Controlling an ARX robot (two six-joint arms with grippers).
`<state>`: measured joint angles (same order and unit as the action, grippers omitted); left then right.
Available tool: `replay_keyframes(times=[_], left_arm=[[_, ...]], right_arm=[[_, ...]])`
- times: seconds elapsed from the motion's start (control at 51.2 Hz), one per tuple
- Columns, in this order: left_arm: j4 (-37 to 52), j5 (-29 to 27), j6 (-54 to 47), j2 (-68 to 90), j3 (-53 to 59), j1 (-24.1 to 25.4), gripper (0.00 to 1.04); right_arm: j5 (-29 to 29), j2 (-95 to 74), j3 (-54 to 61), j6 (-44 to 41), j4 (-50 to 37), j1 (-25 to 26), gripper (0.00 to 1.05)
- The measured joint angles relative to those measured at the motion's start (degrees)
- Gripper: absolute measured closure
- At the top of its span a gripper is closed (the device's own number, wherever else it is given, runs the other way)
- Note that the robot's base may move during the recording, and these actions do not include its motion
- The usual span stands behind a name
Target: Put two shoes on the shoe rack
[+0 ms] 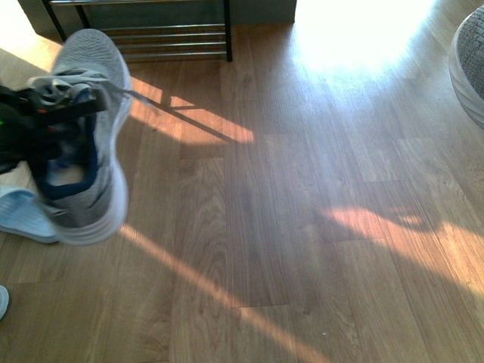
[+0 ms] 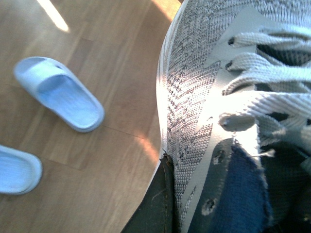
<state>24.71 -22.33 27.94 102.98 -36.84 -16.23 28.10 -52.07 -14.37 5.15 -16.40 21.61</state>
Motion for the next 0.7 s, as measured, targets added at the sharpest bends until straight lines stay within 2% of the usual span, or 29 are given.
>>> replay_keyframes(times=[0.137, 0.215, 0.703], left_arm=[[-10.84, -8.59, -1.22, -22.49, 7.43, -2.08, 1.03], [-13.18, -9.35, -1.60, -31.36, 8.33, -3.54, 1.03], [-13.38, -8.98, -1.90, -31.95, 8.37, -3.76, 1.03]], right_arm=[[0.02, 0.00, 0.00, 0.00, 0.00, 0.00, 1.03], [0.00, 0.00, 0.00, 0.00, 0.00, 0.00, 1.03], [0.00, 0.00, 0.00, 0.00, 0.00, 0.00, 1.03]])
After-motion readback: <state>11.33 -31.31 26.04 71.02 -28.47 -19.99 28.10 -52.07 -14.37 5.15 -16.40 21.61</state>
